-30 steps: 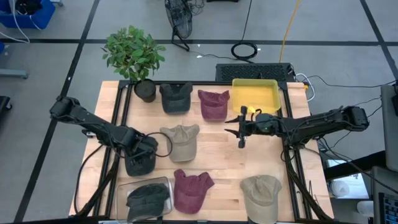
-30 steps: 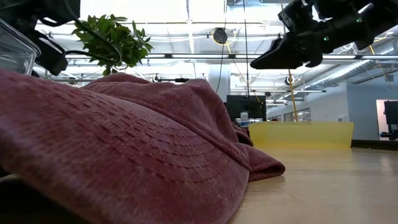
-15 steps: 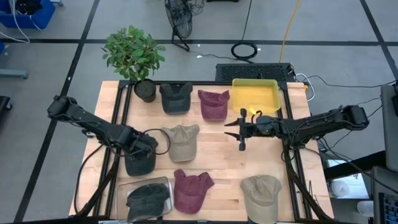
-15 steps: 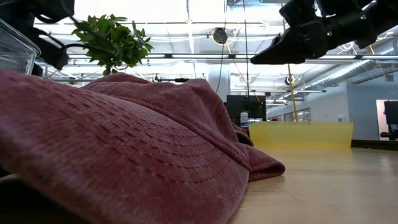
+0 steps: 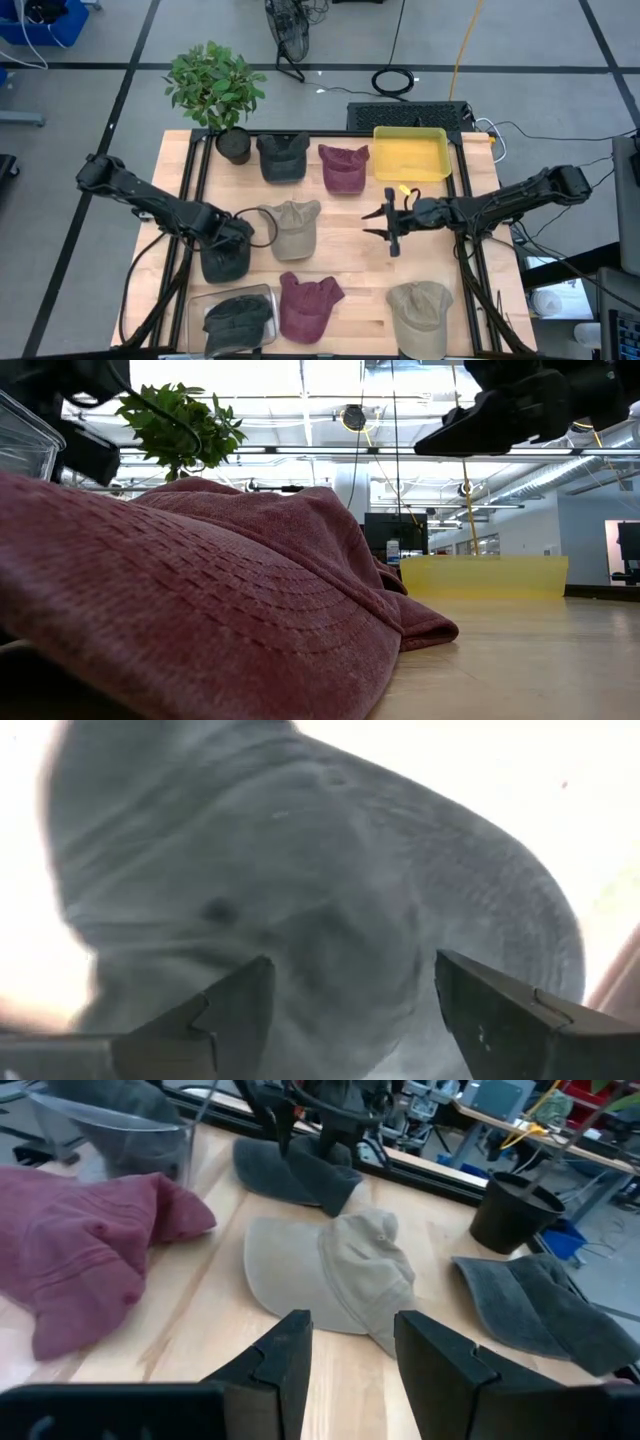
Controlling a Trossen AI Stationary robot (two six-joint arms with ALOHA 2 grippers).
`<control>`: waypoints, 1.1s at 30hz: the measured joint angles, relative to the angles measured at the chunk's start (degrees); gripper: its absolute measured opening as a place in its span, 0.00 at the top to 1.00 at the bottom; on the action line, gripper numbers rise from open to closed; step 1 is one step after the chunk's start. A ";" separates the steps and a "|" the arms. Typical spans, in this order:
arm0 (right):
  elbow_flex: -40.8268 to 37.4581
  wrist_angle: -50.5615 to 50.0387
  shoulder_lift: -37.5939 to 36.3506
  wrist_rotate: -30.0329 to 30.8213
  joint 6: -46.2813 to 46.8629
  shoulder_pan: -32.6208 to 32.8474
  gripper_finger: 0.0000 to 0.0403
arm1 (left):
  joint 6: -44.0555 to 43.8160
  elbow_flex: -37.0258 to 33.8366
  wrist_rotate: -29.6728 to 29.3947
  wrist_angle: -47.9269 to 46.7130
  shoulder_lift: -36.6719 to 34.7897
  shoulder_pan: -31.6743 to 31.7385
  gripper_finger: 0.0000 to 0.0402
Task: Pick & Place hat
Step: Put the bottom black cap into the transparent bin
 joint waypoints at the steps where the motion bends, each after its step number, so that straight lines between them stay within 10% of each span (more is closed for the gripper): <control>1: 0.02 -0.07 0.00 0.00 0.00 0.22 0.68 | -0.08 -1.14 0.66 1.53 0.00 0.10 0.31; 11: 0.02 0.17 0.00 1.95 -0.61 0.48 0.68 | 2.04 -3.45 1.62 1.78 -0.04 0.23 0.42; 22: 0.02 0.19 -0.02 1.92 -0.55 0.44 0.68 | 6.42 -1.03 3.11 -0.26 0.02 0.23 0.95; 33: 0.02 0.40 -0.02 1.90 -0.02 0.44 0.68 | 16.43 13.71 9.47 -13.21 -0.85 4.93 0.98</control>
